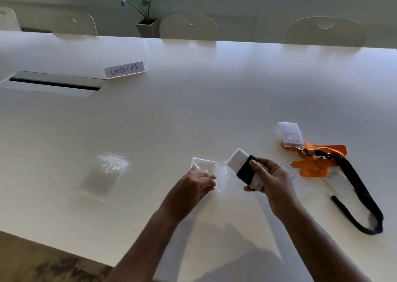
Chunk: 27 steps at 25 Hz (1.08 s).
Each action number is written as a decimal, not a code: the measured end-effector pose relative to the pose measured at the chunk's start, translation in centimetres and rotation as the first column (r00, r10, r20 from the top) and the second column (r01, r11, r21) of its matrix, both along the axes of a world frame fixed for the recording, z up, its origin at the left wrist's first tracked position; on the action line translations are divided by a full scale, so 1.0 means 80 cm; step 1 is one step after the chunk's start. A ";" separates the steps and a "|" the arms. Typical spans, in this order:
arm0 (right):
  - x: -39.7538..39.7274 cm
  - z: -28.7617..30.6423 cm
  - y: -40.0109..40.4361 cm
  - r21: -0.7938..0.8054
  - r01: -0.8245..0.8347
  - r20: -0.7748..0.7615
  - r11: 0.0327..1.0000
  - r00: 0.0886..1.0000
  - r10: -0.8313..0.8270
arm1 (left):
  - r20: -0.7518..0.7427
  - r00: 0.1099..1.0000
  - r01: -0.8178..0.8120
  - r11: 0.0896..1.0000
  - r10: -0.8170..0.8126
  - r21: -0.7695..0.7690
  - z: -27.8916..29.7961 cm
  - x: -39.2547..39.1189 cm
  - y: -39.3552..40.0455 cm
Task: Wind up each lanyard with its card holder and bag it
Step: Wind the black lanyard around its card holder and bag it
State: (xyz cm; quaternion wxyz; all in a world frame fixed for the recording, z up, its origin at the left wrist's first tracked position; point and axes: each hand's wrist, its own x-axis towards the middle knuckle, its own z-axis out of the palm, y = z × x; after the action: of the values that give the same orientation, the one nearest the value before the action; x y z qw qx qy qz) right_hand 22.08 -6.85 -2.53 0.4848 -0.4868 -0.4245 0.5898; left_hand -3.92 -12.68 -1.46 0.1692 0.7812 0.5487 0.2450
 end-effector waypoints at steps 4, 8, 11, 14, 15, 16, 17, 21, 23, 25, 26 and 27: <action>0.018 -0.007 0.000 -0.014 0.033 0.022 0.999 0.999 -0.032 | 0.022 0.999 0.049 0.992 -0.047 -0.120 0.002 0.006 0.001; 0.027 -0.011 0.003 -0.018 0.044 0.031 0.999 0.999 -0.043 | -0.031 0.988 -0.155 0.986 0.153 -0.065 0.013 0.032 0.009; 0.031 -0.011 0.002 -0.010 0.029 0.043 1.000 0.999 -0.028 | -0.127 0.952 -0.287 0.956 0.279 -0.054 0.018 0.061 0.015; 0.035 -0.007 -0.002 -0.007 0.014 0.044 1.000 0.999 -0.013 | -0.254 0.914 -0.334 0.942 0.316 -0.032 0.015 0.082 0.020; 0.036 -0.006 -0.004 -0.007 0.013 0.047 1.000 0.999 -0.013 | -0.264 0.909 -0.340 0.940 0.322 -0.024 0.015 0.085 0.022; 0.037 -0.005 -0.005 -0.010 0.013 0.054 1.000 0.998 -0.013 | -0.260 0.908 -0.344 0.939 0.327 -0.021 0.014 0.086 0.023; 0.037 -0.004 -0.006 -0.013 0.011 0.063 1.000 0.998 -0.010 | -0.252 0.910 -0.347 0.937 0.330 -0.024 0.014 0.086 0.024; 0.038 -0.004 -0.012 -0.011 -0.034 0.085 0.999 0.996 0.035 | -0.217 0.916 -0.359 0.931 0.339 -0.064 0.015 0.086 0.024; 0.036 -0.001 -0.013 -0.018 -0.061 0.093 0.998 0.994 0.063 | -0.178 0.923 -0.360 0.928 0.340 -0.096 0.016 0.086 0.023; 0.031 0.004 -0.013 -0.021 -0.081 0.110 0.997 0.990 0.082 | -0.135 0.933 -0.351 0.928 0.334 -0.125 0.018 0.085 0.022; 0.029 0.006 -0.013 -0.021 -0.090 0.117 0.996 0.989 0.092 | -0.118 0.934 -0.353 0.926 0.338 -0.137 0.019 0.084 0.021; 0.027 0.008 -0.013 -0.023 -0.099 0.124 0.995 0.987 0.101 | -0.103 0.931 -0.362 0.921 0.350 -0.141 0.021 0.083 0.021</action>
State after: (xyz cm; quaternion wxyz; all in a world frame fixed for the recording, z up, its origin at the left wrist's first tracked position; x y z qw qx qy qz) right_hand 24.21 -7.90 -1.92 0.4229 -0.5051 -0.4729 0.5851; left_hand 2.72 -11.03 0.21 0.1623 0.6614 0.7051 0.1975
